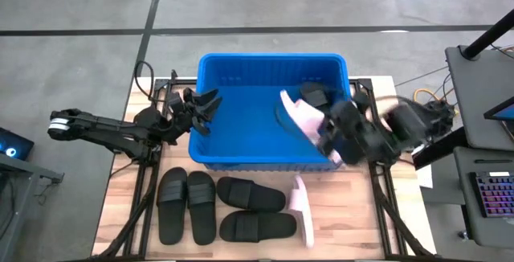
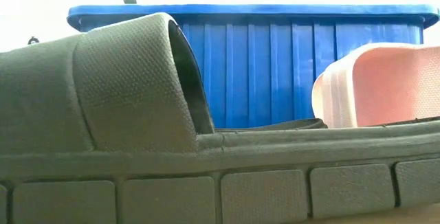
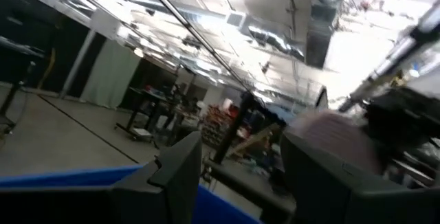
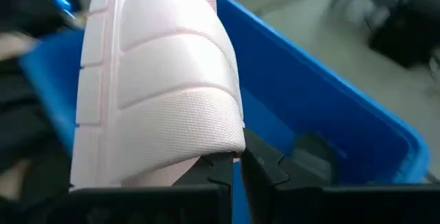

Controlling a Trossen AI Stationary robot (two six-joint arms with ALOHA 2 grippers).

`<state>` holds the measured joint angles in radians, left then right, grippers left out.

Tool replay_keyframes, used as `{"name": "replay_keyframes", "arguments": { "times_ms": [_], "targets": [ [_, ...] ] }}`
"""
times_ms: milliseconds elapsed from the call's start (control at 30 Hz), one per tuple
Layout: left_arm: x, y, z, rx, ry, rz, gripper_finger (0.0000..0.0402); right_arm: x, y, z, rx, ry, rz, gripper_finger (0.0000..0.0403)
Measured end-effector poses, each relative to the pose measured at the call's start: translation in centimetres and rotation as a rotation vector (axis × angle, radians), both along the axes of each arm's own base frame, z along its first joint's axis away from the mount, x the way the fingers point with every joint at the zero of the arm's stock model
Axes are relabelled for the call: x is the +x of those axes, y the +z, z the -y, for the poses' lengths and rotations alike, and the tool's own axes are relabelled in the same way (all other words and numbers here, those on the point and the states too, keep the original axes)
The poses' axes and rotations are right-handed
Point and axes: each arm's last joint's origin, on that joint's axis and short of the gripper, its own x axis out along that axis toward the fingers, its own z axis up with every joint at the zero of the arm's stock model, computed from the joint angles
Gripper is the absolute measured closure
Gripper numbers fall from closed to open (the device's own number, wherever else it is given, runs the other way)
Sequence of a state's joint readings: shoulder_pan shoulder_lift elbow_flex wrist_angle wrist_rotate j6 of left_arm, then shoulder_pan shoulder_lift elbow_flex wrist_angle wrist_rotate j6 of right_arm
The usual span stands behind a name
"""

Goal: Pick and place slides into bin
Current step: Put the pink slide into the blue container

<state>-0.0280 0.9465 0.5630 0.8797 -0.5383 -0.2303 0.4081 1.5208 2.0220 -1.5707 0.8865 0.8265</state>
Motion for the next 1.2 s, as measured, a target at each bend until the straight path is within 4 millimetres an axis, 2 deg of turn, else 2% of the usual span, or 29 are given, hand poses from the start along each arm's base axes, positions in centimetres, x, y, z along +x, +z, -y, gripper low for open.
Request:
{"name": "replay_keyframes", "arguments": {
  "times_ms": [267, 567, 833, 1200],
  "targets": [
    [0.1, -0.1, 0.1, 0.026, -0.048, -0.012, 0.0217, 3.6, -1.7, 7.9, 0.074, -0.181, -0.18, 0.0394],
    [0.1, -0.1, 0.1, 0.039, -0.042, -0.018, 0.0217, 8.6, -6.4, 13.5, 0.1, -0.335, -0.371, 0.0394],
    [0.0, 0.0, 0.1, 0.172, 0.038, -0.093, 0.0217, 13.0, -12.5, 16.4, 0.085, -0.384, -0.578, 0.0394],
    [-0.1, 0.1, 0.1, 0.206, 0.064, -0.112, 0.0217, 16.9, -20.2, 17.3, 0.071, -0.333, -0.852, 0.0394]
  ]
}}
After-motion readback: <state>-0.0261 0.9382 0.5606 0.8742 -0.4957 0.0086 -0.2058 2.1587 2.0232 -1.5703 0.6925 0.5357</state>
